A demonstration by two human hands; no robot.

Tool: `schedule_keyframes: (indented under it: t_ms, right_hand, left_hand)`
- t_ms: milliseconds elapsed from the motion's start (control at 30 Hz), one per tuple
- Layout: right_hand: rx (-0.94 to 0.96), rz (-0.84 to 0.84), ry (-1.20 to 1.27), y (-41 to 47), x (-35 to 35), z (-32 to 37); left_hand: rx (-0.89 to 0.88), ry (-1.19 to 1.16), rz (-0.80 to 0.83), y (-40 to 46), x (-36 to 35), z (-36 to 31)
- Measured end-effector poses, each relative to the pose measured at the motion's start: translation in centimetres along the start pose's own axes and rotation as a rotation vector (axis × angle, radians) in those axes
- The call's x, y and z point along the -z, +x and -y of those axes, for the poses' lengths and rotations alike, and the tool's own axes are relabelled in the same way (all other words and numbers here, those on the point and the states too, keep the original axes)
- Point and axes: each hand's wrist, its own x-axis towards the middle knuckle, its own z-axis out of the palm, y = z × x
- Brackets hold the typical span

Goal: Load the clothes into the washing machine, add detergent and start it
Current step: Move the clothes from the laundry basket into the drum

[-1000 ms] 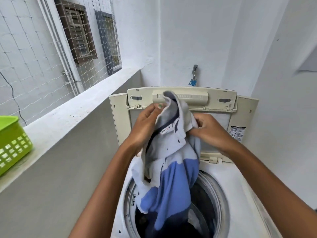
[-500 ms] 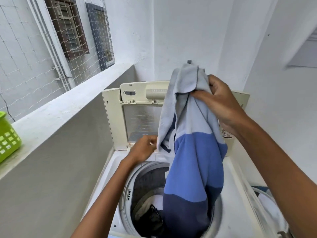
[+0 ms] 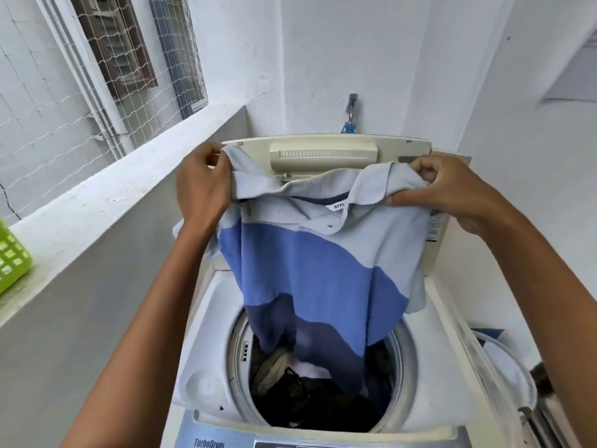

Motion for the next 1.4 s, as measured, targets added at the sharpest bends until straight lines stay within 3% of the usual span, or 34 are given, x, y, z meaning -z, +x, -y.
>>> schedule_keyframes:
  t_ms: [67, 200, 300, 433, 633, 833, 1033, 1400]
  right_hand:
    - [0.030, -0.062, 0.068, 0.2, -0.4, 0.2]
    - [0.126, -0.362, 0.140, 1.0, -1.5, 0.1]
    - [0.125, -0.422, 0.128, 1.3, -2.4, -0.1]
    - [0.051, -0.295, 0.097, 1.3, -3.8, -2.5]
    - [-0.173, 0.070, -0.112, -0.2, -5.7, -7.9]
    - [-0.239, 0.207, -0.098, -3.5, -7.5, -11.0]
    - [-0.265, 0.236, -0.029, -6.8, -7.8, -13.2]
    - [-0.339, 0.158, 0.192, -11.1, -2.7, -19.4]
  left_hand:
    - [-0.002, 0.009, 0.016, -0.1, 0.2, -0.4]
    - [-0.007, -0.037, 0.024, -0.1, 0.2, -0.8]
    - [-0.019, -0.015, -0.001, -0.6, -0.3, -1.0]
    - [0.005, 0.058, 0.078, -1.9, -1.7, -0.1]
    - [0.105, 0.083, 0.476, -5.1, -4.4, 4.0]
    - [0.267, 0.025, 0.655, -11.2, -6.2, 7.8]
    - [0.386, -0.061, 0.804, -16.3, -7.3, 8.4]
    - [0.368, -0.265, 1.018, -24.8, -13.9, 4.0]
